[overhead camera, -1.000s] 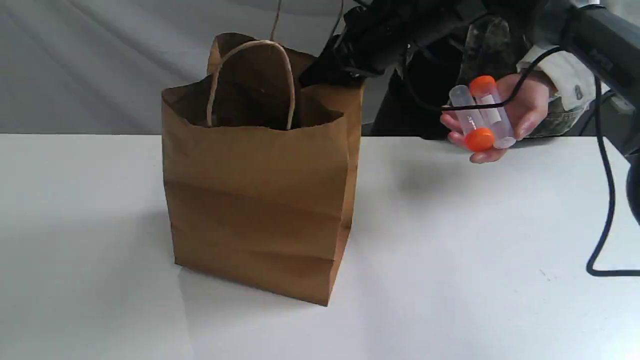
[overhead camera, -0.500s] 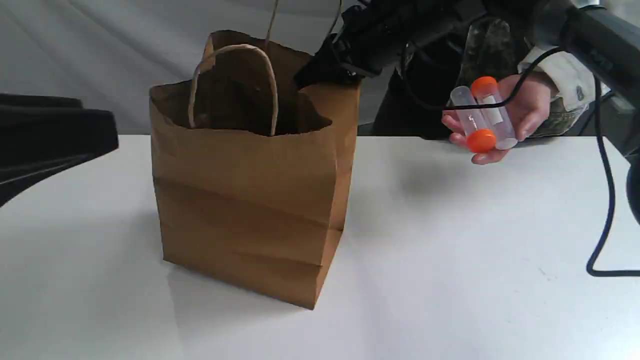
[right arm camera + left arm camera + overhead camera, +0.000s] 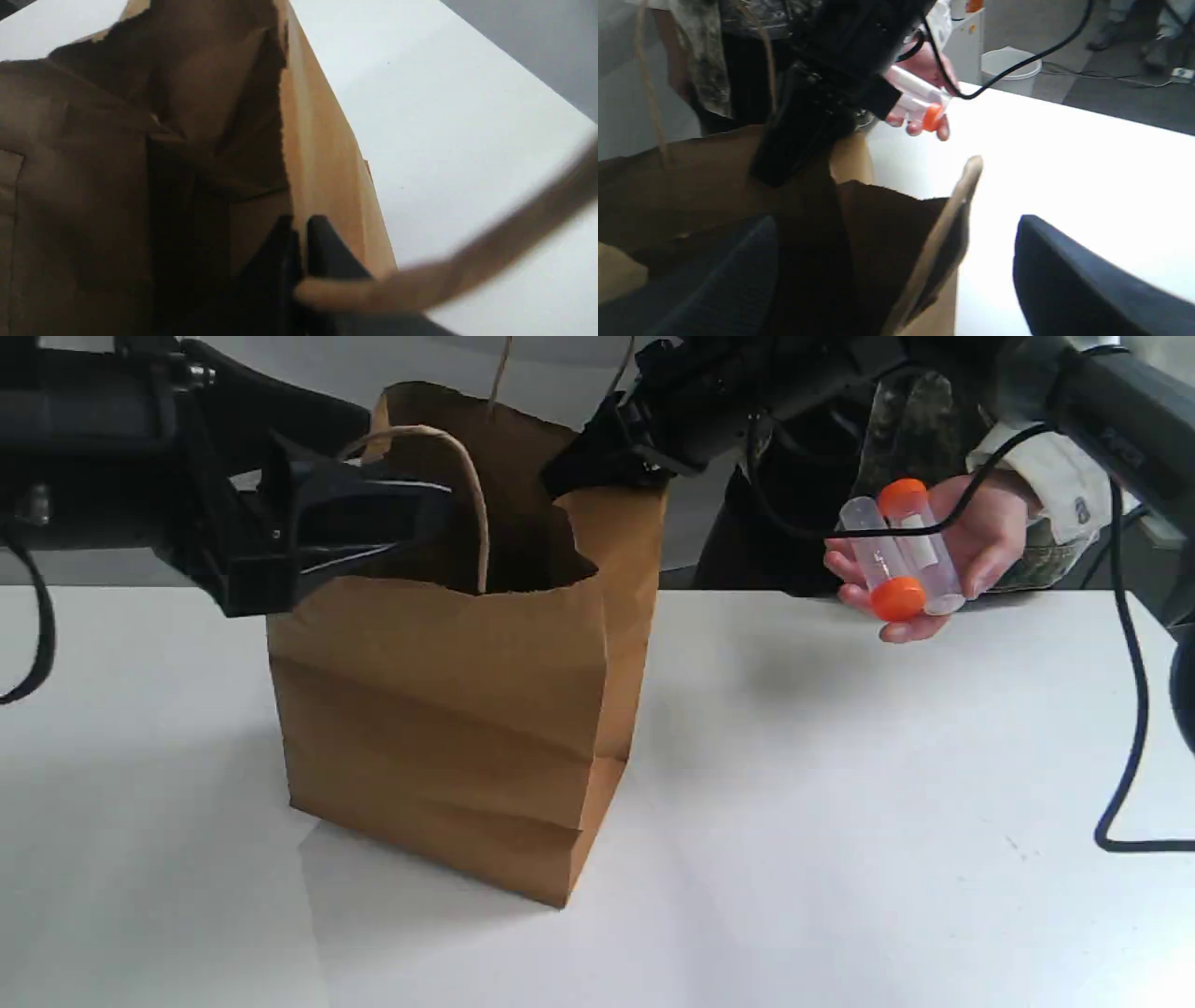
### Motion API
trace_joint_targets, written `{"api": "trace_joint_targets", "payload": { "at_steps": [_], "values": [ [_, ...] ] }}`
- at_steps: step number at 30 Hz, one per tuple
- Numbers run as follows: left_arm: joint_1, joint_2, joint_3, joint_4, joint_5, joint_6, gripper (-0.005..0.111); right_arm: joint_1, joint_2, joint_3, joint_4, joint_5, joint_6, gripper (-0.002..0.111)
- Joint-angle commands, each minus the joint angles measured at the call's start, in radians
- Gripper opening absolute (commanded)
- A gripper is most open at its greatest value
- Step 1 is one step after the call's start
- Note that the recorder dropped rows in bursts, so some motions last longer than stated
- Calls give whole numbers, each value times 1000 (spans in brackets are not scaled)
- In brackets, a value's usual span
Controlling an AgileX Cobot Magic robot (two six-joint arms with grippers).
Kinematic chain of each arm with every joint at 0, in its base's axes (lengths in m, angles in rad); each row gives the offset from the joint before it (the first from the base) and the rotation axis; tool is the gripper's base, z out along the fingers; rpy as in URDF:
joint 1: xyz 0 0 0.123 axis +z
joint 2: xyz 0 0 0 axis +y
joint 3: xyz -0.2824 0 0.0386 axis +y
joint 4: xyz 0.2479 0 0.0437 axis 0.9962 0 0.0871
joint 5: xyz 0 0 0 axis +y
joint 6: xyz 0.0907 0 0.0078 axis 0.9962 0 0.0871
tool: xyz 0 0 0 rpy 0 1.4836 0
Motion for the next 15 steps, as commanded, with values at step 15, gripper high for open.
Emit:
{"api": "trace_joint_targets", "payload": {
  "at_steps": [15],
  "values": [
    [-7, 5, -33, -8, 46, -94, 51, 0, -13, 1, 52, 2, 9, 0]
  ]
}}
